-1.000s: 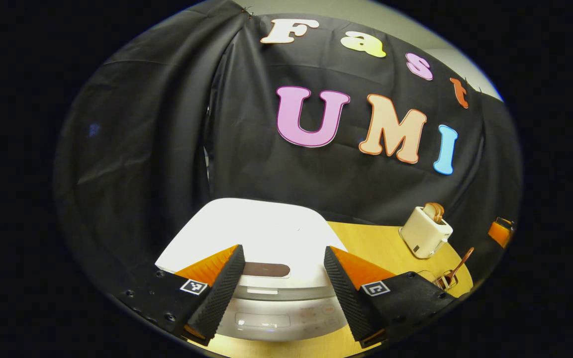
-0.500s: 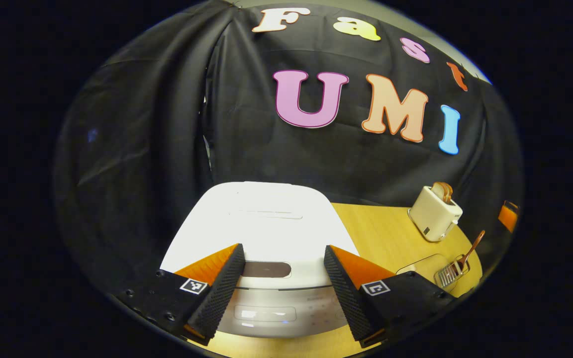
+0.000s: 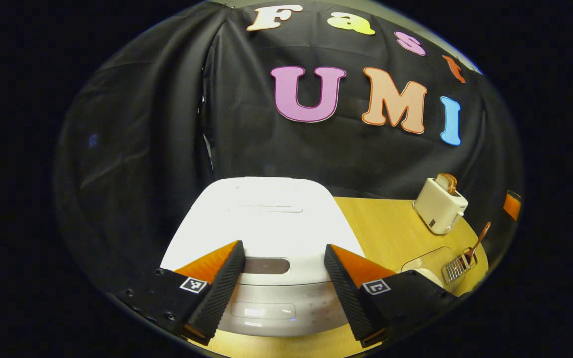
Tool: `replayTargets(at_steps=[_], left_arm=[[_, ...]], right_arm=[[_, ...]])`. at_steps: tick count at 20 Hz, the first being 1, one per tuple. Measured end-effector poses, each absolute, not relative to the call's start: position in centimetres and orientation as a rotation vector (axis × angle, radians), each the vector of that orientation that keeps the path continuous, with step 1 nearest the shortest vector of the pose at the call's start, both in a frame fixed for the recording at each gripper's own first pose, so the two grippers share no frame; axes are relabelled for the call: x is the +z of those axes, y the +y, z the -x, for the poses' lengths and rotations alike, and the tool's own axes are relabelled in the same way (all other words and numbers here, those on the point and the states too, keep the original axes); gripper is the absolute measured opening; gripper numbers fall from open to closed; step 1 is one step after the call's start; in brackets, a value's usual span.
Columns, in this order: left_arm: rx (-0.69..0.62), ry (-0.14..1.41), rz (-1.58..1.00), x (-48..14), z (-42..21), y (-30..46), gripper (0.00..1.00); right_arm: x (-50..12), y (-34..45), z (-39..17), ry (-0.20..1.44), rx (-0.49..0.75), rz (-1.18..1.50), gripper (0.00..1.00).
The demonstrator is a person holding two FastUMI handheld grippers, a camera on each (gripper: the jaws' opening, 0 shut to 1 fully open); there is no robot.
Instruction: Close the left gripper, press the button to open the rice cooker; take a wooden spoon from the chopstick holder with the right hand, scoop a spoonful of rice and pour it into the rice cooker, then put the wooden spoon back into the chopstick holder.
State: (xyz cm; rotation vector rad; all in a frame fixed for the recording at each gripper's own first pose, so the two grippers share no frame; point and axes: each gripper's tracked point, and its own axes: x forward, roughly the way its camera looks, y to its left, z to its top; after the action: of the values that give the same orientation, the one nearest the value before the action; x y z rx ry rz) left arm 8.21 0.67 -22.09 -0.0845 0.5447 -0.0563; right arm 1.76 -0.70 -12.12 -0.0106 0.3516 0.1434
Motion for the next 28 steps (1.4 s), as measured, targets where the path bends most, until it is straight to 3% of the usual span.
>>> replayTargets(at_steps=[7,13,16,19,25,28], left_arm=[[-0.055,0.617,0.071,-22.7,-7.5,0.7,0.97],[-0.04,0.514,0.017,-21.3,-7.9,0.7,0.97],[-0.048,0.358,-0.029,-16.9,-9.4,0.7,0.96],[-0.052,0.385,-0.011,-16.7,-10.1,0.9,0.98],[-0.055,0.574,0.024,-23.0,-8.4,1.0,0.98],[-0.044,0.5,0.057,-22.7,-8.3,0.9,0.98]], right_arm=[[-10.4,0.5,-1.2,0.306,0.175,0.015,1.0],[-9.0,-0.1,-1.0,0.267,0.173,-0.004,1.0],[-8.2,0.1,-1.0,0.244,0.18,-0.003,1.0],[-8.2,0.3,-1.0,0.246,0.187,0.006,1.0],[-9.2,0.5,-1.3,0.267,0.193,0.036,1.0],[-9.5,1.0,-1.9,0.273,0.201,0.029,1.0]])
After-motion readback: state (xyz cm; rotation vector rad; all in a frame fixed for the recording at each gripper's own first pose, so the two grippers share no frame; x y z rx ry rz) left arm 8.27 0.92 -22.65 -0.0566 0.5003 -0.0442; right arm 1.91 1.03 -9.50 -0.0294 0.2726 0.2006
